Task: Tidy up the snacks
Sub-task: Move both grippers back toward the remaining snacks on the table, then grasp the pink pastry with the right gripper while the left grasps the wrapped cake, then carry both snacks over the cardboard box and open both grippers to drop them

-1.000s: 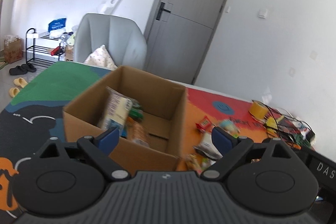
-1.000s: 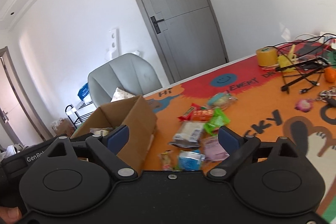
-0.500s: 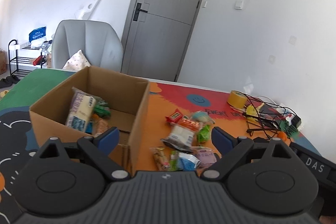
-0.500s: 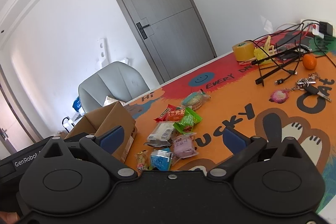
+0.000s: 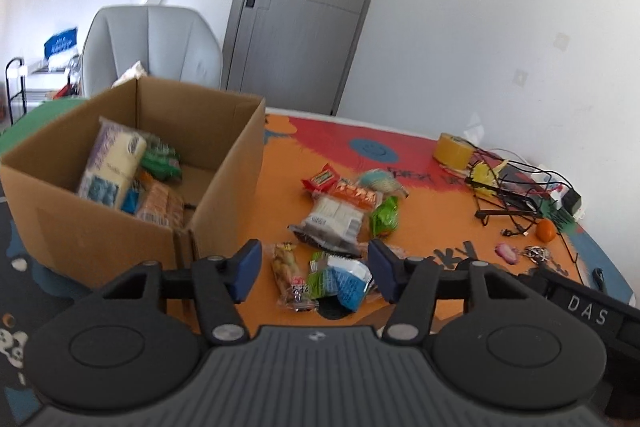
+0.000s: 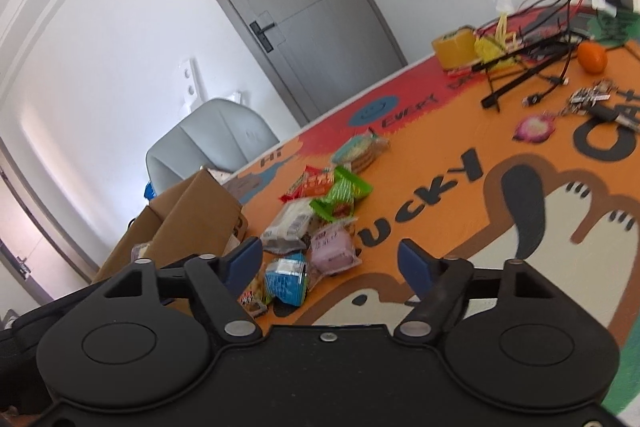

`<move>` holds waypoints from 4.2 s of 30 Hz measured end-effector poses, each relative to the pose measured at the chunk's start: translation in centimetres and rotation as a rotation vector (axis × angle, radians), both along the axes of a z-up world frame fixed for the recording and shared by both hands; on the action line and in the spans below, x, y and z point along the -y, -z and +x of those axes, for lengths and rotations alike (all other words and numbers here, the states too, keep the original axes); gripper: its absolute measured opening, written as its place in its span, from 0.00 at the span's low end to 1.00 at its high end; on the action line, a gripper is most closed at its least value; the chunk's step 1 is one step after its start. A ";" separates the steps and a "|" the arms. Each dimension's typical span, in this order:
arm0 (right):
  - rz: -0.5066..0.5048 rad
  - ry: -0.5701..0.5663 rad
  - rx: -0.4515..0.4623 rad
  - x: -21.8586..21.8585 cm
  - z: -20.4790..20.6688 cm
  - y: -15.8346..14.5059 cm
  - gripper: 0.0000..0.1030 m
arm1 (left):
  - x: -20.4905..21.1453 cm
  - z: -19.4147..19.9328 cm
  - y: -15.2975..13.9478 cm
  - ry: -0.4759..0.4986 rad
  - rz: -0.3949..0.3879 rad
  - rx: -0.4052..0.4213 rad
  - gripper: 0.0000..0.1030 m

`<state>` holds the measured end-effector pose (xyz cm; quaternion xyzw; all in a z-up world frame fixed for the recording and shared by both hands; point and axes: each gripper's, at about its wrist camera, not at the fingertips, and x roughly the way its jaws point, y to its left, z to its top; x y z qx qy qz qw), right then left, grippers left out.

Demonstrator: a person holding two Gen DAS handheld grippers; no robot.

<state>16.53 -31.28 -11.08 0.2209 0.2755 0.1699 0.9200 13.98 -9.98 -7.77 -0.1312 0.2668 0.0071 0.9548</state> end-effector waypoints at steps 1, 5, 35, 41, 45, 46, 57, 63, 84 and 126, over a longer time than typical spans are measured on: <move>-0.001 -0.004 -0.009 -0.2 0.2 0.2 0.67 | 0.0 0.3 0.3 -0.005 -0.003 -0.007 0.52; -0.007 -0.004 -0.026 -0.5 1.2 0.8 0.66 | 0.2 1.2 1.5 -0.022 -0.009 -0.023 0.47; -0.156 -0.094 -0.063 -5.1 6.1 2.6 0.63 | -0.5 4.2 5.0 -0.204 0.009 -0.075 0.33; -0.207 -0.080 -0.056 -5.3 6.2 2.8 0.37 | 0.3 4.3 5.2 -0.172 0.037 -0.072 0.17; -0.225 -0.084 -0.054 -5.2 5.8 2.6 0.33 | 0.7 4.0 5.1 -0.126 0.033 -0.068 0.17; -0.225 -0.081 -0.056 -5.1 5.7 2.6 0.32 | 0.7 3.9 5.1 -0.122 0.030 -0.065 0.17; -0.179 -0.048 0.001 -4.4 3.7 0.4 0.30 | -0.3 1.8 1.7 -0.097 -0.010 0.025 0.17; -0.174 -0.063 0.052 -5.5 2.9 -1.7 0.30 | -1.3 0.8 -0.9 -0.110 -0.014 0.088 0.17; -0.148 -0.141 0.145 -11.1 2.9 -5.6 0.30 | -8.1 1.2 -5.6 -0.133 -0.001 0.146 0.17; -0.142 -0.130 0.091 -14.9 4.0 -5.5 0.75 | -16.2 -0.6 -5.3 -0.291 -0.023 0.089 0.89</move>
